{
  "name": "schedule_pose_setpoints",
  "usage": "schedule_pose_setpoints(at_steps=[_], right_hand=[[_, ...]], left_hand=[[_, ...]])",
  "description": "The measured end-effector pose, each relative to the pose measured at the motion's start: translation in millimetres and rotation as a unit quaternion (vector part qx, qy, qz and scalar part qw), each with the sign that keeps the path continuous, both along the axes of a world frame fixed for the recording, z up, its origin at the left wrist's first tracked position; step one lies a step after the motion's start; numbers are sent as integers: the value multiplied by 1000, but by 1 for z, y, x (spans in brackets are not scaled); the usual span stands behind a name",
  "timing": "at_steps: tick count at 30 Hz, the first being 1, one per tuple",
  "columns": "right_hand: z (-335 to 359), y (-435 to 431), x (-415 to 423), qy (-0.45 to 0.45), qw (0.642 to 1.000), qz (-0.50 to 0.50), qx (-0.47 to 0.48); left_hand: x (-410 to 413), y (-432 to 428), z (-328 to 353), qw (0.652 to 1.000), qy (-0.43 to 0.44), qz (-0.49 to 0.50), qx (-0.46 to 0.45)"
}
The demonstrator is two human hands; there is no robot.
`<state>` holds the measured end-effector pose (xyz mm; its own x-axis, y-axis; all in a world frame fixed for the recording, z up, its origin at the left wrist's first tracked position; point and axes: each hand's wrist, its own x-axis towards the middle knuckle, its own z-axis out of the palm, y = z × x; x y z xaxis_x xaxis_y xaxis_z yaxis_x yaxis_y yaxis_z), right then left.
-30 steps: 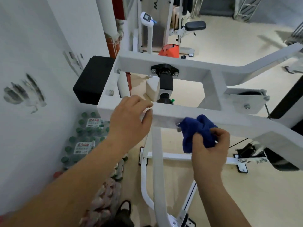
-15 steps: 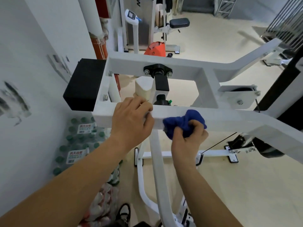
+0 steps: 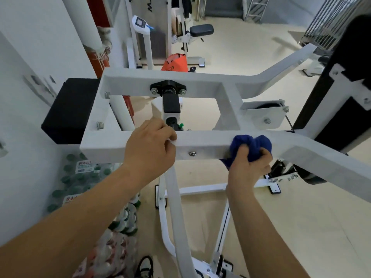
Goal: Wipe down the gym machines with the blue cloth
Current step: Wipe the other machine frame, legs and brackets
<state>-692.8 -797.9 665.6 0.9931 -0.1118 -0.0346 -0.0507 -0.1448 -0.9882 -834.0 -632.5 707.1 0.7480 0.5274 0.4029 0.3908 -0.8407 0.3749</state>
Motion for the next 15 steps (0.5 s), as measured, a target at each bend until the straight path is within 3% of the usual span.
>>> schedule_pose_setpoints(at_steps=[3, 8, 15], right_hand=[[0, -15, 33, -9, 999, -35, -37], [-12, -8, 4, -50, 995, 69, -46], [-2, -49, 103, 35, 990, -127, -45]], left_hand=[[17, -12, -2, 1000, -17, -9, -3], [40, -24, 3, 1000, -10, -19, -18], [76, -45, 8, 998, 13, -37, -48]])
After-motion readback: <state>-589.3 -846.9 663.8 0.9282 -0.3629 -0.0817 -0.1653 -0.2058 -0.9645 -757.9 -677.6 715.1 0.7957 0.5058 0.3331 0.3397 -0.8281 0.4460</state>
